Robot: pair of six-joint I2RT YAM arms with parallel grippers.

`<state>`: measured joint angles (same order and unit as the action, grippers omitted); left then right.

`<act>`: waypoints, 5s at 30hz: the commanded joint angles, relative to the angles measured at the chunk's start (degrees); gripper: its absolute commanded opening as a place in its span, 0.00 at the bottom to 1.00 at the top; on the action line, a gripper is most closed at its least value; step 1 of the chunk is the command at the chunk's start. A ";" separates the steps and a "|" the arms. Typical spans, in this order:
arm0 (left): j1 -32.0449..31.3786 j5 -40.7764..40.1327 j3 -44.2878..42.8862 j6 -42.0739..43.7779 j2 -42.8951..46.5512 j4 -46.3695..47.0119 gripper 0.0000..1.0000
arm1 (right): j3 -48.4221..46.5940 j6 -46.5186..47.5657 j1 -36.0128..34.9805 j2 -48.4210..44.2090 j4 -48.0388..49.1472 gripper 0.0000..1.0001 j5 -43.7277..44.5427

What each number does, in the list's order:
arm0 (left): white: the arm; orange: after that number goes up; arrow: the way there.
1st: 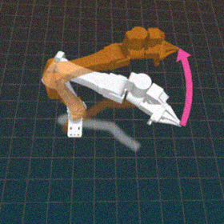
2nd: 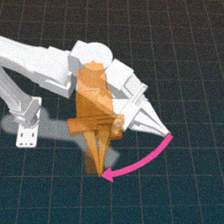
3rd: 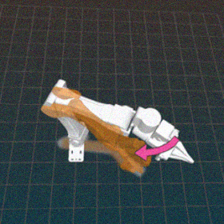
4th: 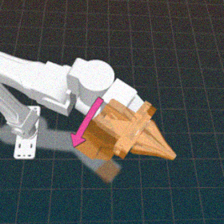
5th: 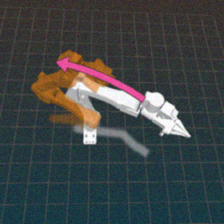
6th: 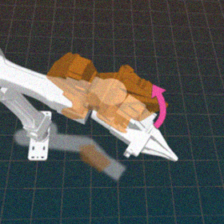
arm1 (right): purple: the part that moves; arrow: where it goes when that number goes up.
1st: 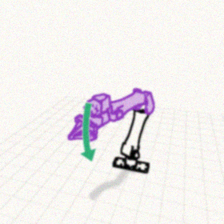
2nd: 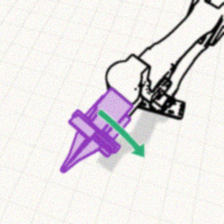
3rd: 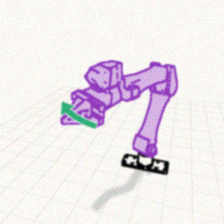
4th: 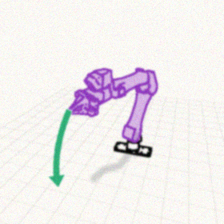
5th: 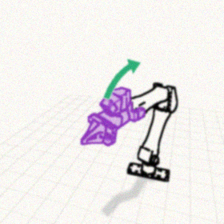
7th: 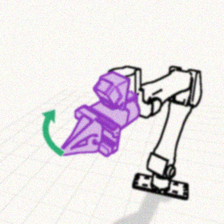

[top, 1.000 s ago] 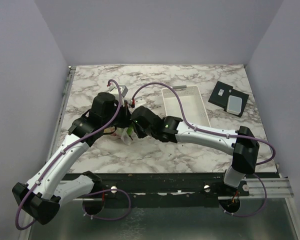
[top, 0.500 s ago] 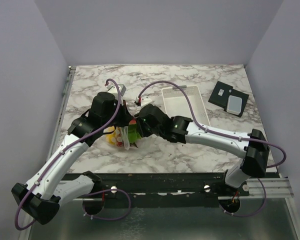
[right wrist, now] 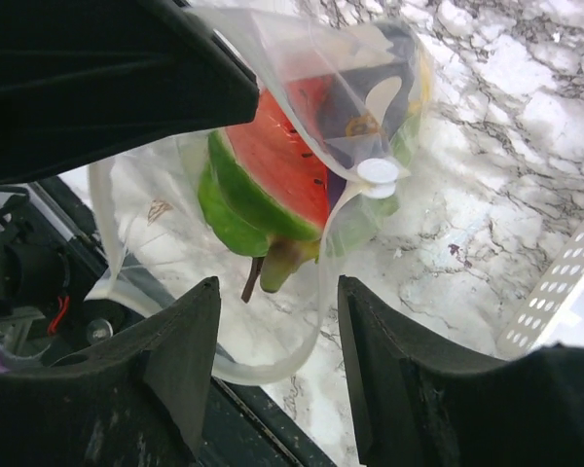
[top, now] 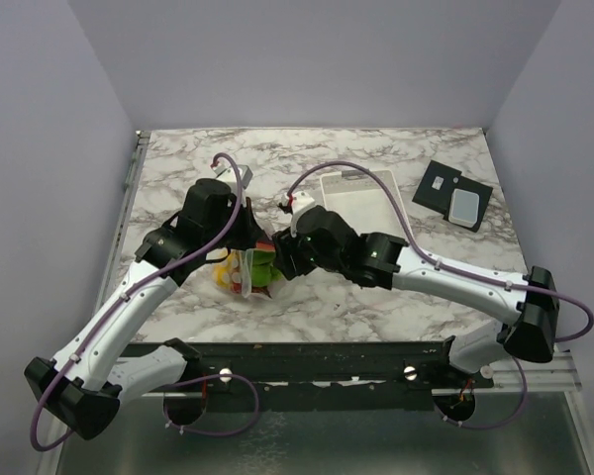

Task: Place the food in the zip-top bag and seal the zipper
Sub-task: Adjust the fake vegetable in the zipper food storage bag, then zip the zipper food storage bag at the center of the board.

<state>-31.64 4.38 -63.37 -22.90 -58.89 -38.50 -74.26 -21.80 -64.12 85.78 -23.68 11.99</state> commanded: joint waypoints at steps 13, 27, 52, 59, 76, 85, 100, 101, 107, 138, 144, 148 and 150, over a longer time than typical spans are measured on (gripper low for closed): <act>-0.30 8.44 -5.17 10.01 0.38 -4.81 0.00 | 1.86 15.58 0.18 -13.01 -3.62 0.64 -3.61; -4.30 17.85 -6.20 12.89 3.45 -4.95 0.00 | 8.68 36.84 0.19 -22.78 -5.01 0.66 -20.19; -8.86 29.45 -7.64 13.28 5.38 -4.83 0.00 | 25.24 52.94 0.13 -32.13 15.69 0.52 -33.72; -9.04 29.46 -7.99 13.26 4.97 -4.82 0.00 | 25.69 53.66 0.13 -31.24 18.14 0.48 -33.16; -9.29 28.88 -8.13 13.30 4.29 -4.84 0.00 | 26.68 54.34 -0.27 -29.52 16.11 0.37 -33.23; -9.36 28.58 -7.99 13.32 4.31 -4.82 0.00 | 26.64 54.45 -0.90 -29.42 15.13 0.21 -31.21; -9.34 21.02 -2.59 11.94 8.02 -4.83 0.05 | 13.66 48.79 -1.05 -28.62 5.92 0.01 -30.39; -9.39 20.14 -2.02 11.77 8.47 -4.85 0.07 | 12.18 47.84 -1.04 -28.11 5.00 0.01 -30.12; -9.39 17.32 0.05 11.21 12.03 -4.79 0.18 | 3.50 43.55 -1.07 -24.09 -1.91 0.01 -29.25; -9.40 21.84 11.86 15.68 32.26 21.96 0.99 | -13.32 34.34 -1.09 -13.98 -20.11 0.01 -36.04; -9.36 33.27 12.74 16.34 29.45 23.30 0.99 | -13.92 33.31 -1.13 -13.78 -18.83 0.01 -39.86; -9.36 38.80 12.81 17.23 27.97 23.57 0.99 | -15.03 32.39 -1.10 -11.98 -19.22 0.01 -39.51; -9.34 40.19 12.76 17.48 26.92 23.56 0.99 | -15.53 32.07 -1.03 -11.18 -19.21 0.01 -40.35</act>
<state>-40.64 36.40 -50.96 -7.03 -30.44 -16.91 -86.91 12.01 -64.88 73.14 -44.82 -25.06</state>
